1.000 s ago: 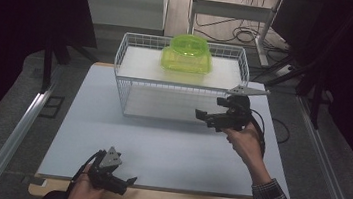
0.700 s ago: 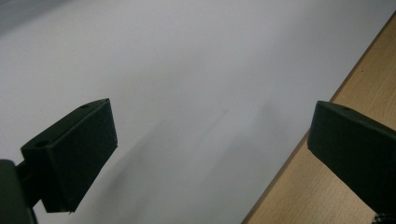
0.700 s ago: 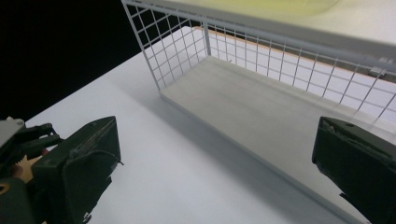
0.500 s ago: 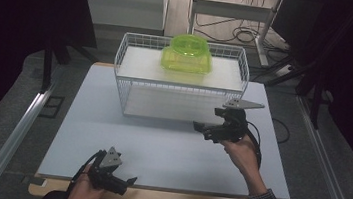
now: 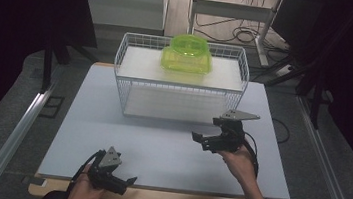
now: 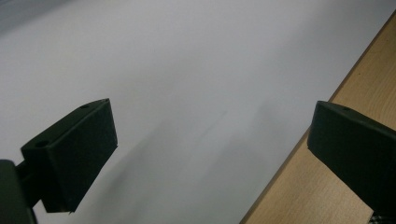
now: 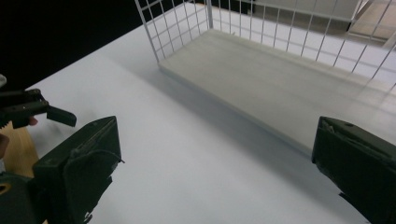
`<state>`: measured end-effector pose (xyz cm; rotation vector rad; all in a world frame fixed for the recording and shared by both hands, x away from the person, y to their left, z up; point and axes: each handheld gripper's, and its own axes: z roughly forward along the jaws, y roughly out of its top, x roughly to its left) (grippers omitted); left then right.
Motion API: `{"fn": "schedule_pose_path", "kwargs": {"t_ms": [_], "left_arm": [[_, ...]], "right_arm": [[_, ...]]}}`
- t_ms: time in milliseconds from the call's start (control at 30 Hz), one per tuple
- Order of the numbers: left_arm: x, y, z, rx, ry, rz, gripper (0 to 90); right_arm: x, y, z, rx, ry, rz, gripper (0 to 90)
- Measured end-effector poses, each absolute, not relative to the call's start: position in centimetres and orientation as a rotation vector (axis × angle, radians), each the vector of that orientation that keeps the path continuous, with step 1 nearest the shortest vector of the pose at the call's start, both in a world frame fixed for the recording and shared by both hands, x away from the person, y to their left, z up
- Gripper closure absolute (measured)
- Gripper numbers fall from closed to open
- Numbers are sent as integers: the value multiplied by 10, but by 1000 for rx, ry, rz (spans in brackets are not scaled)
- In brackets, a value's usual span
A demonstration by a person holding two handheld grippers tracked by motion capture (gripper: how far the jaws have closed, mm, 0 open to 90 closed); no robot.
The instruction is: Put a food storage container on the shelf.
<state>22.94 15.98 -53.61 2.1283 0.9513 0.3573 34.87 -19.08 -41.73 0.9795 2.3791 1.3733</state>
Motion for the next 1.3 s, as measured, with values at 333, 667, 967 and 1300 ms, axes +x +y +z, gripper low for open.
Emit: {"fn": "schedule_pose_path", "kwargs": {"t_ms": [333,667,967,1300], "left_arm": [[229,160,-536,2128,951,355,14],[229,160,-536,2130,953,355,14],[229,159,-536,2135,952,358,14],[229,159,-536,2143,949,364,14]], "right_arm": [[343,-197,-433,1003,2391,1315,16],[332,-202,-448,1013,2412,1261,17],[320,-210,-458,1005,2421,1227,16],[309,-226,-469,1038,2403,1209,16]]}}
